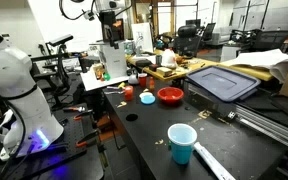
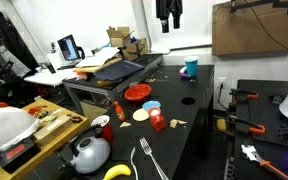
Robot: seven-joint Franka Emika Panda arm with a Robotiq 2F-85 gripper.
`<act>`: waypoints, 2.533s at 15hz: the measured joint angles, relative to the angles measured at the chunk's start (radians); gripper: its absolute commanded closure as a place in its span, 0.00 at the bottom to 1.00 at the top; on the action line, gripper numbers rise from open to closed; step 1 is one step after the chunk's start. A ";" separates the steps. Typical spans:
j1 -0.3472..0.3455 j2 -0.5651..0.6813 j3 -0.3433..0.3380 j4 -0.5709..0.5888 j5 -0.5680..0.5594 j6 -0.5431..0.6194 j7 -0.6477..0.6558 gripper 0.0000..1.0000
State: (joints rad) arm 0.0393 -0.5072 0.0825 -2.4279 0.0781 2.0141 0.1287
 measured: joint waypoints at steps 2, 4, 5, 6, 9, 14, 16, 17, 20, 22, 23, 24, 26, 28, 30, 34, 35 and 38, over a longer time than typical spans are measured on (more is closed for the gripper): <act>0.000 0.000 0.000 0.000 0.000 0.000 0.000 0.00; 0.000 0.000 0.000 0.000 0.000 0.000 0.000 0.00; 0.000 0.000 0.000 0.000 0.000 0.000 0.000 0.00; 0.000 0.000 0.000 0.000 0.000 0.000 0.000 0.00; 0.000 0.000 0.000 0.000 0.000 0.000 0.000 0.00; -0.015 0.008 -0.006 0.002 -0.020 0.001 0.000 0.00; -0.036 0.030 -0.026 0.008 -0.037 0.009 0.000 0.00; -0.047 0.048 -0.039 0.012 -0.040 0.019 -0.001 0.00; -0.077 0.124 -0.077 0.041 -0.049 0.067 -0.004 0.00; -0.096 0.189 -0.097 0.070 -0.062 0.097 -0.004 0.00; -0.106 0.224 -0.106 0.086 -0.076 0.109 -0.004 0.00; -0.117 0.259 -0.114 0.101 -0.093 0.119 -0.003 0.00; -0.138 0.330 -0.132 0.126 -0.133 0.139 -0.003 0.00; -0.155 0.403 -0.153 0.149 -0.167 0.153 -0.003 0.00; -0.167 0.467 -0.175 0.167 -0.184 0.171 -0.004 0.00; -0.189 0.581 -0.223 0.203 -0.186 0.208 -0.007 0.00; -0.194 0.604 -0.235 0.214 -0.186 0.213 -0.007 0.00; -0.219 0.654 -0.267 0.252 -0.185 0.220 -0.009 0.00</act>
State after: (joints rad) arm -0.1797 0.1464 -0.1842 -2.1763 -0.1071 2.2337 0.1196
